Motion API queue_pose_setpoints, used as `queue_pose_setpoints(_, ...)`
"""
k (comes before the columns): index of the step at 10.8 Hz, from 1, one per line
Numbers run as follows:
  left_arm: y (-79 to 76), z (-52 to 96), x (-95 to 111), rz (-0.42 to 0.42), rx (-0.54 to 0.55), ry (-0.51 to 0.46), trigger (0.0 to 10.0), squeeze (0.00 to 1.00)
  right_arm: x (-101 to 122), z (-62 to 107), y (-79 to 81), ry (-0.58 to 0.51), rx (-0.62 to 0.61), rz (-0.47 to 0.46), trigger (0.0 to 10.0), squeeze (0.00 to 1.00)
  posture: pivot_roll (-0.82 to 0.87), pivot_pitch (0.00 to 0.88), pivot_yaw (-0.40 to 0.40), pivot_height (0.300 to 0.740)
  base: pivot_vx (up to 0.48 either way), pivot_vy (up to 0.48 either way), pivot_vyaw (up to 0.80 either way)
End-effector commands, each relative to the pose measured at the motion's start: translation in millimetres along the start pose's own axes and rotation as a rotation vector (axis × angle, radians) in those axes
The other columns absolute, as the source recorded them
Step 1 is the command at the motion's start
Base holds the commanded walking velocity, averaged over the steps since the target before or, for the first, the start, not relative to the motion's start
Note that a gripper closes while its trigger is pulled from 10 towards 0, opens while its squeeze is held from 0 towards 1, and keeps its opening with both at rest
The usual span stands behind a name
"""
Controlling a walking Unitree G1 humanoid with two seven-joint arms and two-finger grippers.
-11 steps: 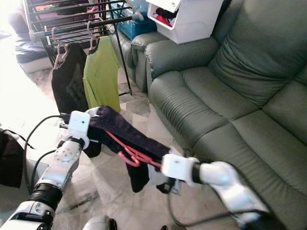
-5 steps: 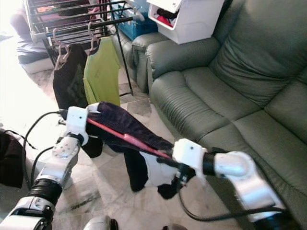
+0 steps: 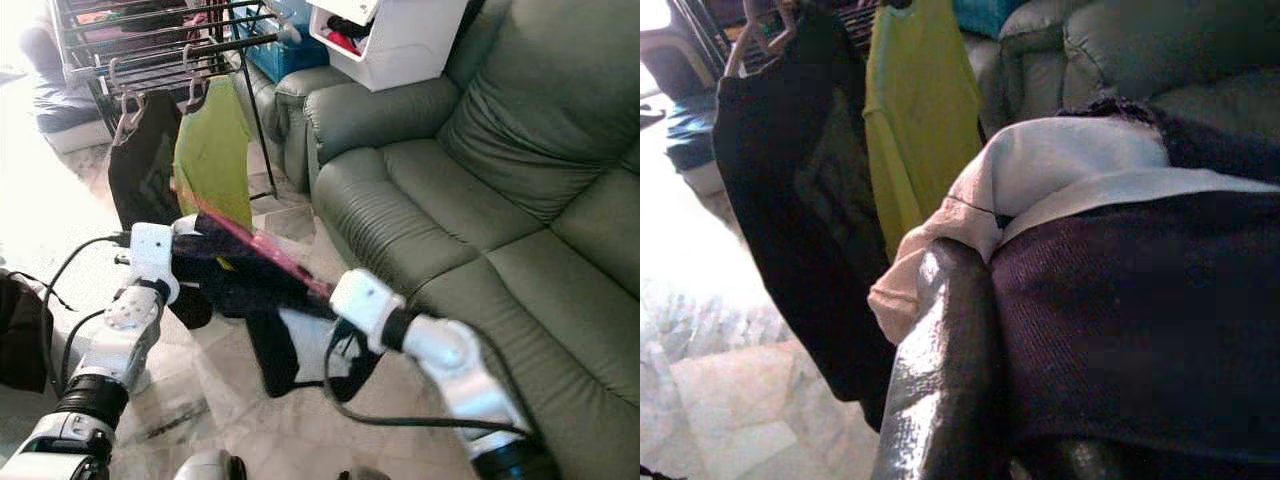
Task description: Hang hanger
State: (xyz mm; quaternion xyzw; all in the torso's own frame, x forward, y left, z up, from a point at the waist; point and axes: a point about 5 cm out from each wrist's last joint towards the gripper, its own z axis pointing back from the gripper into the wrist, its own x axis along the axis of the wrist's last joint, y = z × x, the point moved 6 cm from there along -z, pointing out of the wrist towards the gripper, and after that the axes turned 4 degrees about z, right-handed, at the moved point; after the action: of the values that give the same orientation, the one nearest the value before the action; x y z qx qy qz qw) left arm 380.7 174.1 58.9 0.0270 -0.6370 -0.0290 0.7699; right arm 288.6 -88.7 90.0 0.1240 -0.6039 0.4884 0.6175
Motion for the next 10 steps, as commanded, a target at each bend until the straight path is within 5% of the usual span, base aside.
queue_pose_setpoints(1, 6.7, -1.6, 10, 0.011, 0.016, -0.026, 0.0, 0.0, -1, -4.1, -28.7, 0.013, -0.174, 0.003, 10.0, 0.0, -0.05, 0.0, 0.029, 0.74, 0.0, 0.0, 0.0)
queue_pose_setpoints(2, 2.3, -0.8, 7, 0.015, 0.005, -0.018, 0.0, 0.0, 16, -7.4, -53.3, -0.064, -0.33, -0.007, 10.0, 0.0, -0.05, 0.0, 0.027, 0.74, 0.0, 0.0, 0.0)
queue_pose_setpoints(3, -9.9, 1.9, 2, 0.021, -0.03, -0.004, 0.0, 0.0, 43, -7.2, -89.2, -0.199, -0.524, -0.127, 10.0, 0.0, -0.05, 0.0, 0.027, 0.74, 0.0, 0.0, 0.0)
queue_pose_setpoints(5, -28.7, 6.9, -4, 0.024, -0.09, 0.009, 0.0, 0.0, 61, -7.4, -118.0, -0.353, -0.63, -0.279, 10.0, 0.0, -0.05, 0.0, 0.023, 0.74, 0.0, 0.0, 0.0)
queue_pose_setpoints(7, -61.5, 14.5, -5, 0.051, -0.213, 0.012, 0.0, 0.0, 81, -10.3, -141.1, -0.408, -0.752, -0.164, 10.0, 0.0, -0.04, 0.0, 0.006, 0.74, 0.0, 0.0, 0.0)
queue_pose_setpoints(8, -70.6, 17.0, -2, 0.066, -0.247, 0.001, 0.0, 0.0, 81, -16.1, -140.1, -0.416, -0.728, -0.192, 10.0, 0.0, -0.03, 0.0, -0.001, 0.74, 0.0, 0.0, 0.0)
queue_pose_setpoints(9, -91.7, 25.1, 6, 0.065, -0.363, -0.032, 0.0, 0.0, 82, -24.6, -115.0, -0.409, -0.64, 0.009, 10.0, 0.0, -0.03, 0.0, -0.006, 0.74, 0.0, 0.0, 0.0)
queue_pose_setpoints(10, -99.8, 29.9, 8, 0.041, -0.417, -0.046, 0.0, 0.0, 66, -28.8, -107.0, -0.344, -0.629, 0.055, 10.0, 0.0, -0.03, 0.0, -0.008, 0.74, 0.0, 0.0, 0.0)
